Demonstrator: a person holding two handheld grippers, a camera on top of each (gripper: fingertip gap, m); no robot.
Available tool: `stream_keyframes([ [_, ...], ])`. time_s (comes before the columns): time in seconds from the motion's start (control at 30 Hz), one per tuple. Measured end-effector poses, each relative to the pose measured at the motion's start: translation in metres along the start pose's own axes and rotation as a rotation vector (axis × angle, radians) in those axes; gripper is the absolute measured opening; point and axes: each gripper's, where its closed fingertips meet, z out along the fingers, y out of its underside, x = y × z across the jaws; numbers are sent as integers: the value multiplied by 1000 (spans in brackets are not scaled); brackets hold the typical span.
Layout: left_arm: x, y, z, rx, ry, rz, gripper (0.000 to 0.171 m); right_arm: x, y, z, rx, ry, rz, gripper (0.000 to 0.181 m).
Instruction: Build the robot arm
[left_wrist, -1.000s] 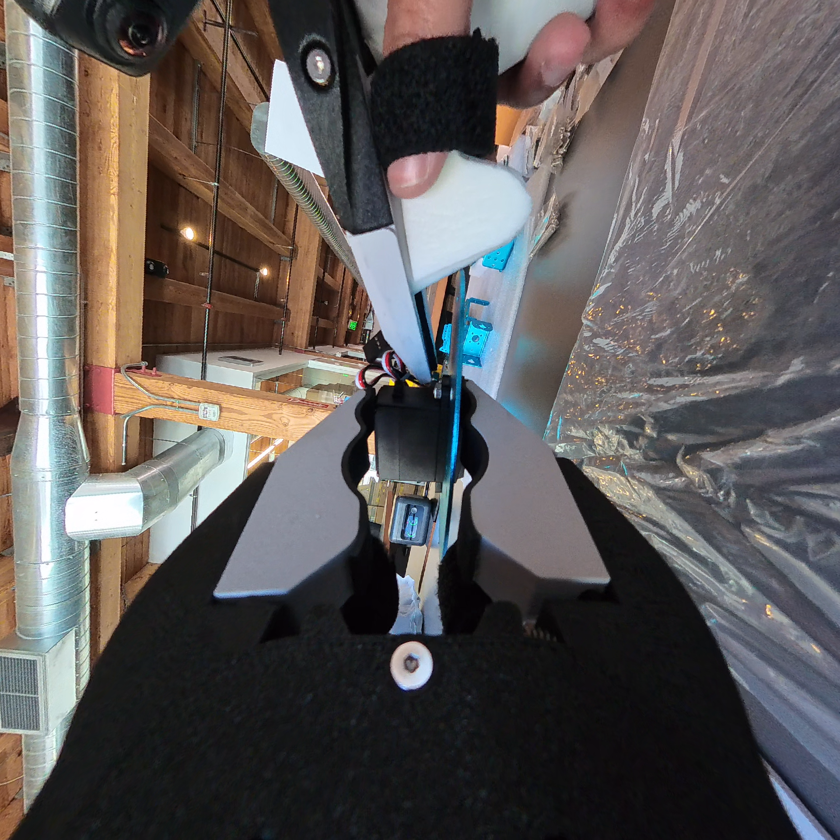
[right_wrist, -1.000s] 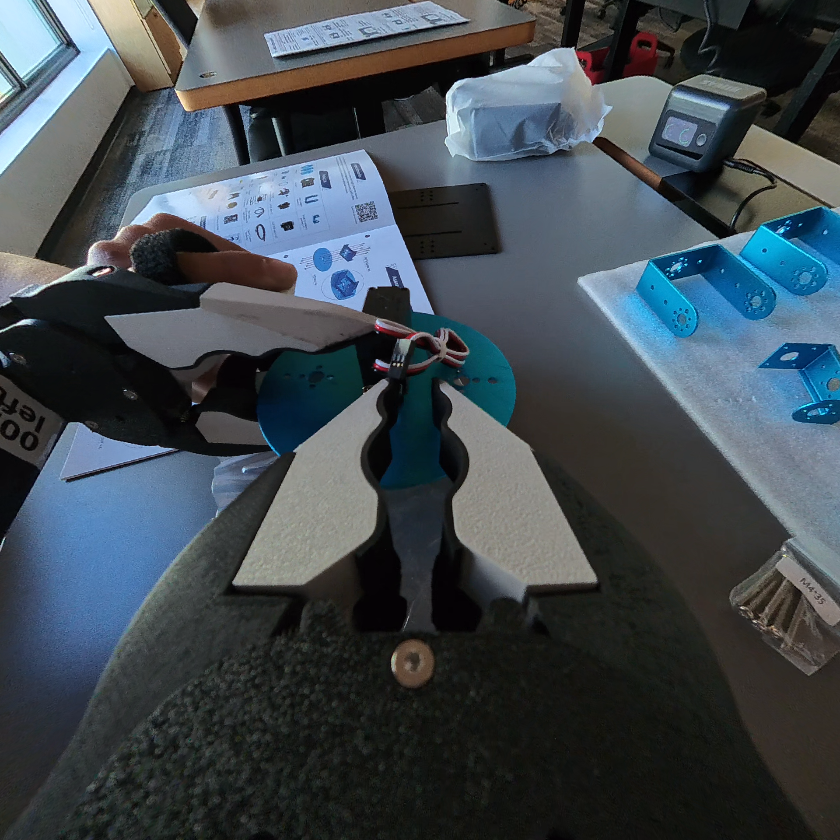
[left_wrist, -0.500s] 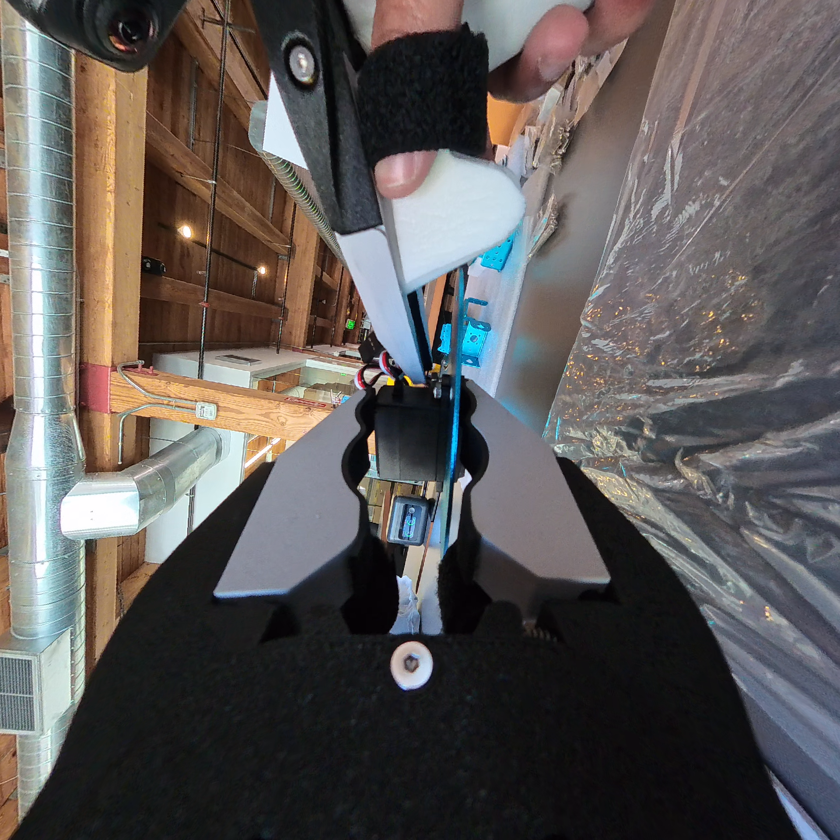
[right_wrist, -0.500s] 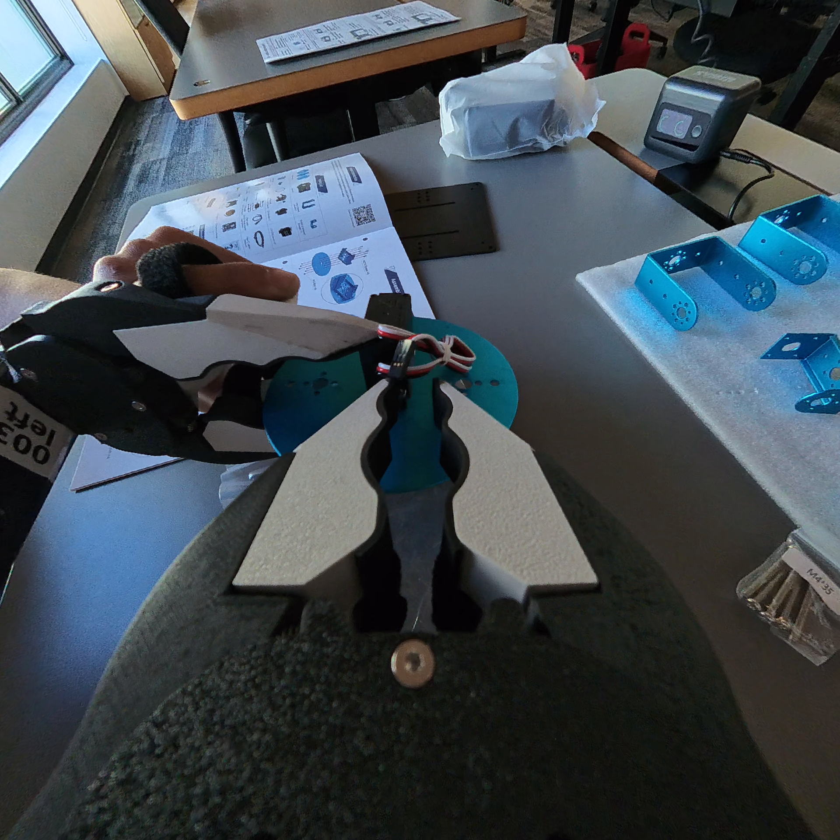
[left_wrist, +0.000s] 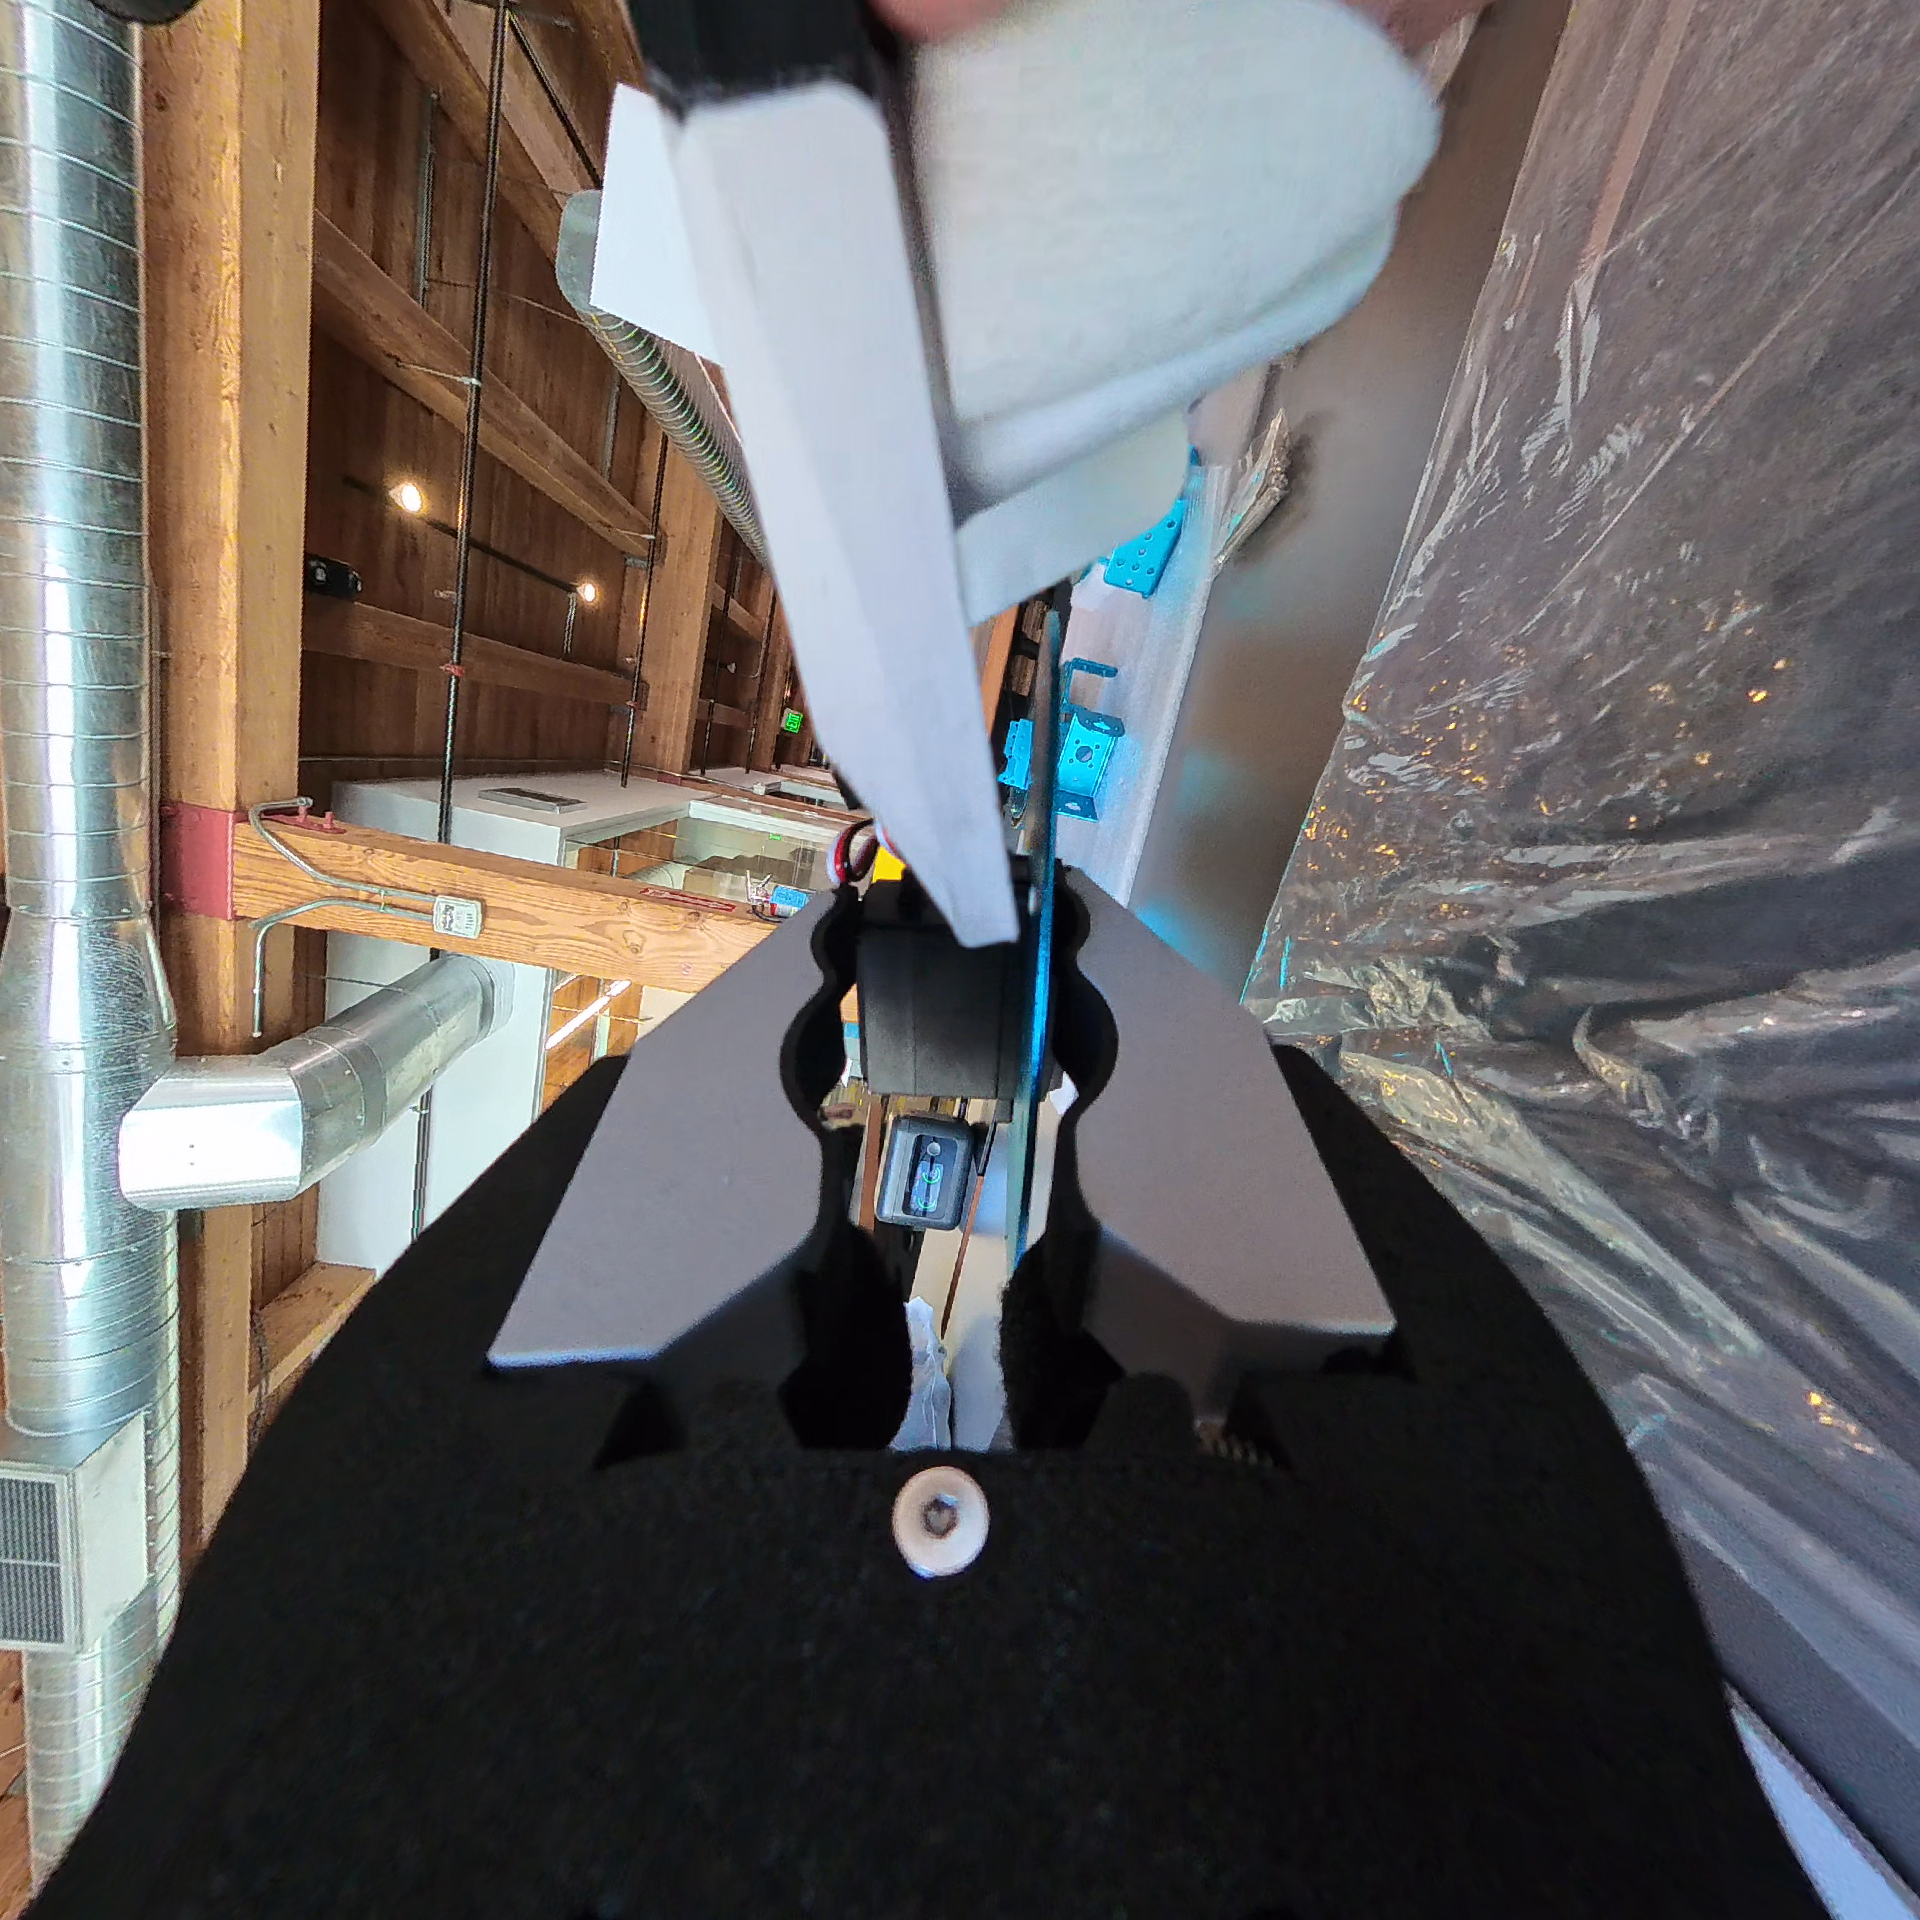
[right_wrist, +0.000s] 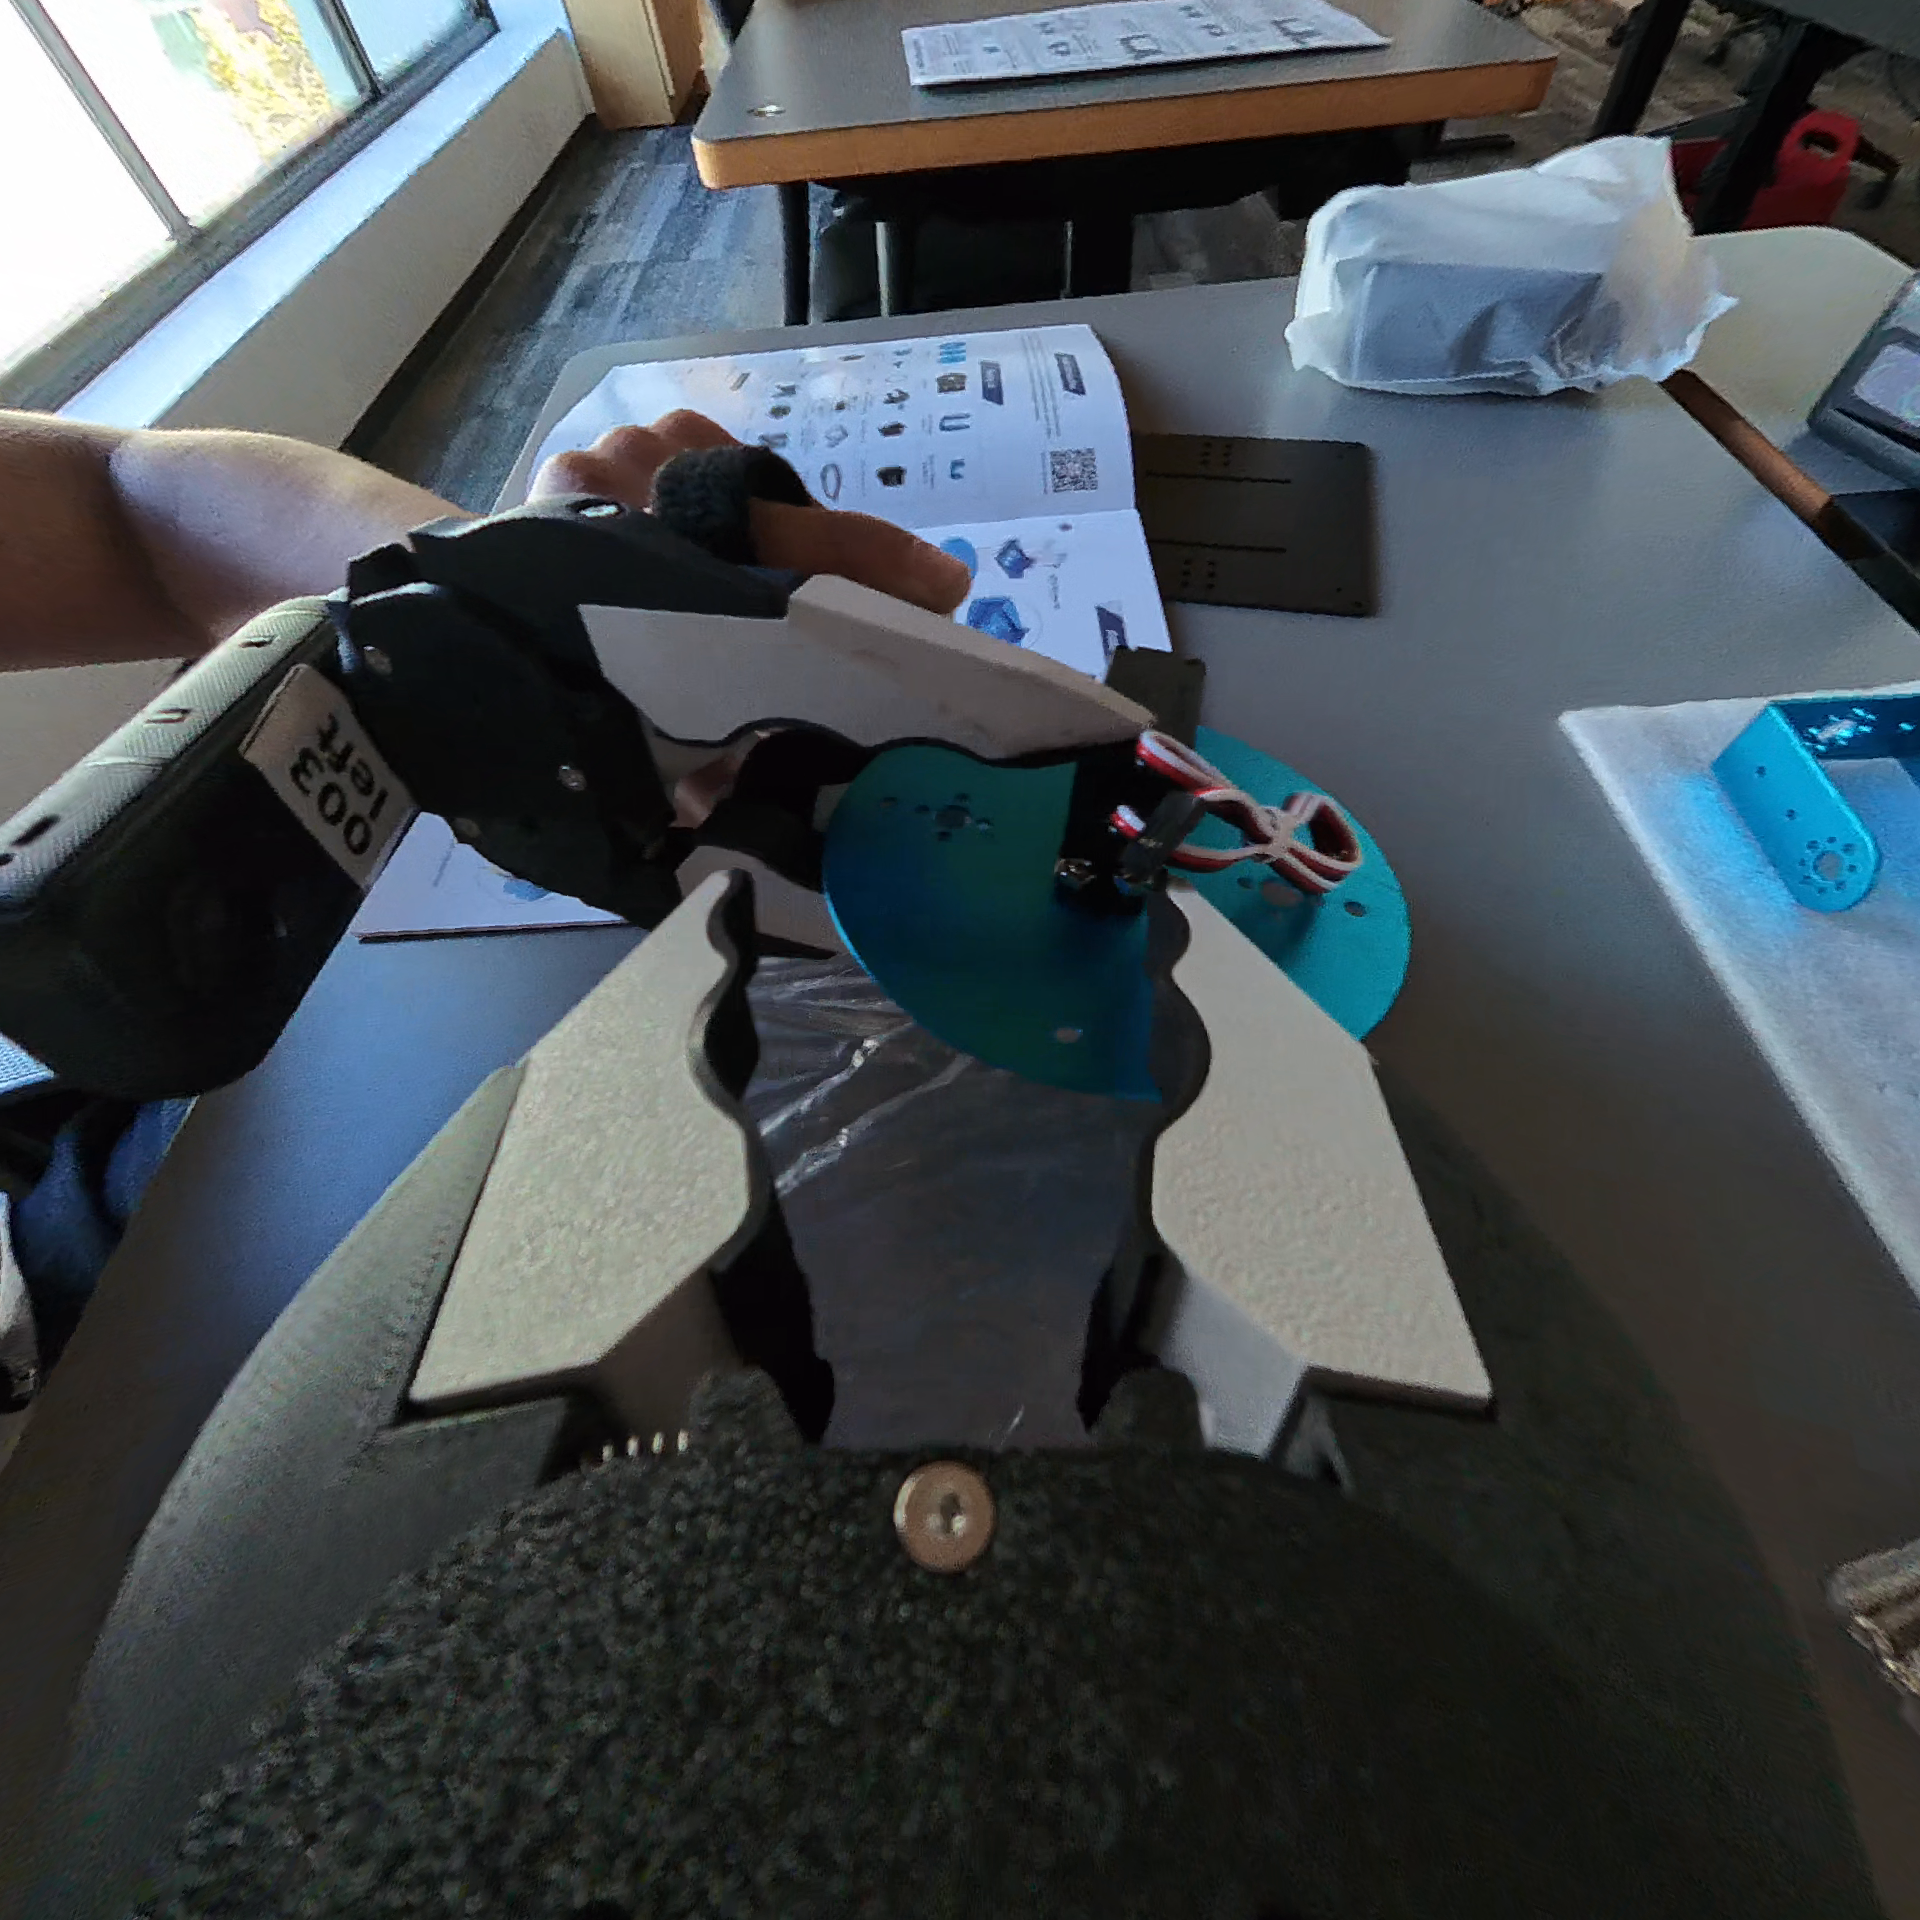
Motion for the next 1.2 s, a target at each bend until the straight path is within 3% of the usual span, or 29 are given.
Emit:
stream_keyframes([
  [0.2, -1, 0, -1, 2, -3, -5, 35, 1, -1, 4, 24, 21, -28, 82],
  [0.4, -2, 2, 0, -5, -6, -9, 35, 3, -1, 1, 15, 26, -16, 67],
  [0.7, -1, 2, 0, -4, -1, -7, 35, 1, -1, 6, 20, 35, -32, 76],
  [0.8, -1, 4, 1, -13, -5, -4, 35, 2, -1, 1, 7, 38, -41, 59],
  [0.87, -2, 4, 1, -12, -4, -12, 35, 4, -3, 0, 26, 49, -31, 61],
  [1.0, -2, 3, 0, -11, -8, -5, 35, 7, 1, 10, 13, 72, -50, 82],
  [1.2, -1, 7, 2, -25, 0, -11, 35, 3, -4, 3, 22, 67, -57, 59],
])
